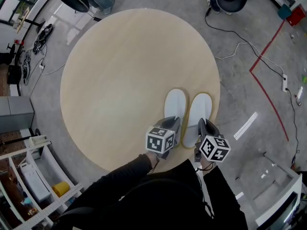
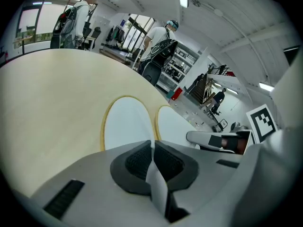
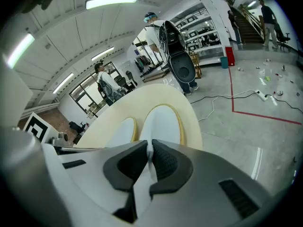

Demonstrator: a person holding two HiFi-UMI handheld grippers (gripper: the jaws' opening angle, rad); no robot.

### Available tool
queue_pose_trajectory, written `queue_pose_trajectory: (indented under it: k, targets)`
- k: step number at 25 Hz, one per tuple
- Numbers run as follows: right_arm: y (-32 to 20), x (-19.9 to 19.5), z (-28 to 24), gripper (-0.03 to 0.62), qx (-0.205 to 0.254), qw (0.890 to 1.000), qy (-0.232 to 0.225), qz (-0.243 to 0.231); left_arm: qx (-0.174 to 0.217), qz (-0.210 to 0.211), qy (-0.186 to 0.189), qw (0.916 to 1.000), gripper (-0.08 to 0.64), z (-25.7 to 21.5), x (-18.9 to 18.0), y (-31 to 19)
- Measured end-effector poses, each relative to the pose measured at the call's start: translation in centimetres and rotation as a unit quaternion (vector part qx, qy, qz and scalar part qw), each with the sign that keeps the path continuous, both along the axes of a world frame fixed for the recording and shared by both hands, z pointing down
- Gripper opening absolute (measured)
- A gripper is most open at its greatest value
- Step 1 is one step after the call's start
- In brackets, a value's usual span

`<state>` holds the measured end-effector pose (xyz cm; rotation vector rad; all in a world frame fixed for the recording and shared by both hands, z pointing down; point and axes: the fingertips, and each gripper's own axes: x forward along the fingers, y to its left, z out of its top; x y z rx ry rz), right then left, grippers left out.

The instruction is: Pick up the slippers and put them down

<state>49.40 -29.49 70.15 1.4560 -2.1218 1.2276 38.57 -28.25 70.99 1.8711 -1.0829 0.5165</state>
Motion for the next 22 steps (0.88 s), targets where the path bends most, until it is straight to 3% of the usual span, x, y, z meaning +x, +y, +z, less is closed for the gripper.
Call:
queue_pose_trajectory:
  k: [13, 22]
  targets:
    - [3.4, -1.0, -4.7, 0.031, 0.027, 0.999, -0.023, -0.015, 0.044, 0.0, 0.014, 0.9989, 0.032, -5.5, -2.5, 2.5]
    - [5.1, -3.8, -8.4, 0.029, 0.053, 0.995, -0.052, -0.063, 0.058, -0.035, 0.023, 0.9974, 0.032, -8.6, -5.8, 6.9]
